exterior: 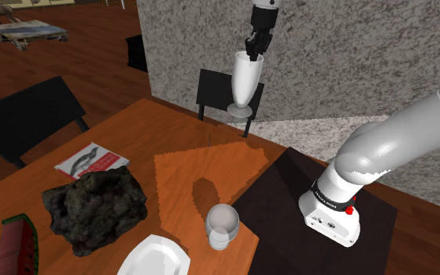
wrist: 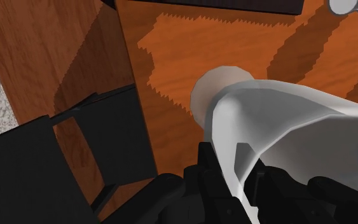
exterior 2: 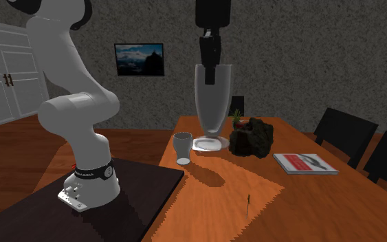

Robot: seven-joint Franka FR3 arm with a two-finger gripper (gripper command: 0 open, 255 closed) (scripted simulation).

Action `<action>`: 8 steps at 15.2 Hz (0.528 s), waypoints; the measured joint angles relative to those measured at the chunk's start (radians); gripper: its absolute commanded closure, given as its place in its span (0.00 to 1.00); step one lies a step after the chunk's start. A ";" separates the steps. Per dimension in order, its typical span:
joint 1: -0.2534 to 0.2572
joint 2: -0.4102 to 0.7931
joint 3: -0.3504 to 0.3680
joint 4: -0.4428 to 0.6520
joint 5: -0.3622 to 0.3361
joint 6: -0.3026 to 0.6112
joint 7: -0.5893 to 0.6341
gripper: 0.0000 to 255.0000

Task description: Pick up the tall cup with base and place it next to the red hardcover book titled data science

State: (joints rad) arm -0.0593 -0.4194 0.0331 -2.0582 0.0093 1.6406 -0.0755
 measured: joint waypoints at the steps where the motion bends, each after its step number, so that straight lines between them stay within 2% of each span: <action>1: 0.000 0.001 0.000 0.010 0.000 -0.009 0.001 1.00; 8: 0.037 0.123 0.080 0.044 0.019 0.078 0.111 1.00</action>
State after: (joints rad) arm -0.0219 -0.2966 0.1131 -2.0137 0.0285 1.7185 0.0356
